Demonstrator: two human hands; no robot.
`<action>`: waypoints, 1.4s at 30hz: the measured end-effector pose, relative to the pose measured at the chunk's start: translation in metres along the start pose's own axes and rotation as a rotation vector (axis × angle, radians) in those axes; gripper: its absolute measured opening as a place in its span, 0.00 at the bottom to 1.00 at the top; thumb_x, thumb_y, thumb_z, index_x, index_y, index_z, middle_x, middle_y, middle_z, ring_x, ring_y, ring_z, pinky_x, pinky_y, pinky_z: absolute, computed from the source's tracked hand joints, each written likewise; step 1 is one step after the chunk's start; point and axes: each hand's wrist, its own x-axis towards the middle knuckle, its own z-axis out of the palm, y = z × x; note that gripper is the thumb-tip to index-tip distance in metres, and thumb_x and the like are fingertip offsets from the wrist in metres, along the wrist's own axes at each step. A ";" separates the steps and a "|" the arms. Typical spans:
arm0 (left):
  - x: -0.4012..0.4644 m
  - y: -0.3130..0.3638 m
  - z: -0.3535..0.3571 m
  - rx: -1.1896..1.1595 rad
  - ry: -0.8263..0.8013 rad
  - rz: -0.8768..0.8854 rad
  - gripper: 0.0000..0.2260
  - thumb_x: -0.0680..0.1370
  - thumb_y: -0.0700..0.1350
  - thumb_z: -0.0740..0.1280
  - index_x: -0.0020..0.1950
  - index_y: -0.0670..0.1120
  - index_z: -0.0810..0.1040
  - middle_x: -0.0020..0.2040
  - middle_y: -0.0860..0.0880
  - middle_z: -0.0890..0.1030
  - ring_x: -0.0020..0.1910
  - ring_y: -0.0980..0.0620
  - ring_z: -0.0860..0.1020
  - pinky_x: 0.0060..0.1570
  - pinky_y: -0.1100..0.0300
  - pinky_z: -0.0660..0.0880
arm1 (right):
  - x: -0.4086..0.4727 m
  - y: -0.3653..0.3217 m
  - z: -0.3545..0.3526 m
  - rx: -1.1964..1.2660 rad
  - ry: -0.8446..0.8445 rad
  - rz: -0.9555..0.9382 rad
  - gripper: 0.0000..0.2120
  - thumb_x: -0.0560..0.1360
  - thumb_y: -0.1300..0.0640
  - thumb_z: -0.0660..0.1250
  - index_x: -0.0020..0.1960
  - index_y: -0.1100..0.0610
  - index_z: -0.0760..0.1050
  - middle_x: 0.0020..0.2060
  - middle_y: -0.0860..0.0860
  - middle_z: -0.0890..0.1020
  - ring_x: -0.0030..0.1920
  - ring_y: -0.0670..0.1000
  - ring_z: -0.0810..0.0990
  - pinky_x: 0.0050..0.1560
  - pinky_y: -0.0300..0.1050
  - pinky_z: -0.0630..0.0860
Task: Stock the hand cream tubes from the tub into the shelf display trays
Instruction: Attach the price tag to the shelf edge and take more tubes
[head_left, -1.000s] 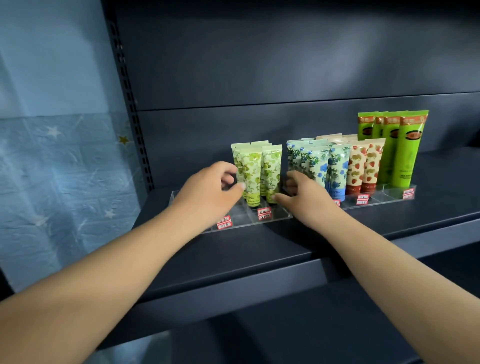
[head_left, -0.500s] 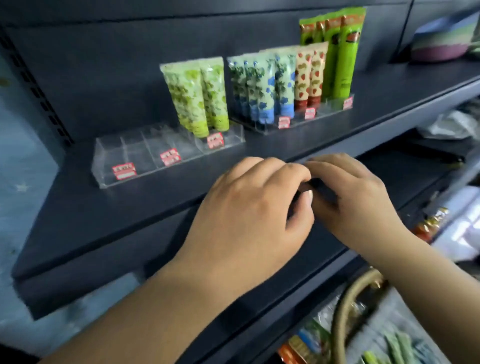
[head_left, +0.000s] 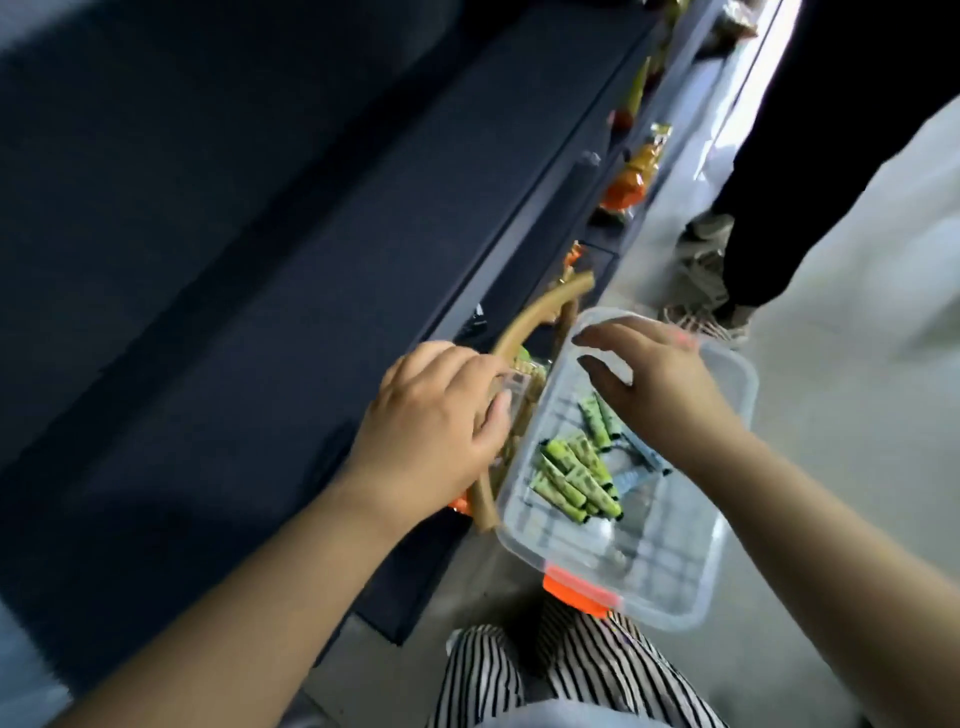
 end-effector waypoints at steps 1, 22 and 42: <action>0.004 0.003 0.015 -0.020 -0.042 -0.007 0.13 0.73 0.47 0.59 0.47 0.42 0.79 0.42 0.48 0.82 0.49 0.51 0.72 0.49 0.58 0.68 | -0.007 0.015 0.001 -0.007 0.000 0.044 0.09 0.68 0.63 0.67 0.48 0.63 0.80 0.42 0.59 0.83 0.41 0.60 0.83 0.43 0.49 0.78; 0.017 -0.014 0.281 -0.216 -0.359 -0.286 0.15 0.72 0.46 0.57 0.44 0.38 0.80 0.39 0.41 0.81 0.43 0.41 0.76 0.46 0.57 0.67 | -0.102 0.213 0.149 0.187 -0.314 1.076 0.10 0.75 0.60 0.64 0.55 0.58 0.78 0.49 0.57 0.82 0.51 0.57 0.80 0.49 0.44 0.72; 0.013 -0.029 0.323 -0.392 -0.072 -0.403 0.10 0.72 0.39 0.63 0.50 0.34 0.76 0.53 0.46 0.64 0.51 0.50 0.70 0.54 0.61 0.72 | -0.077 0.264 0.296 -0.055 -0.537 1.193 0.16 0.79 0.53 0.58 0.60 0.63 0.70 0.63 0.59 0.67 0.59 0.62 0.72 0.56 0.55 0.70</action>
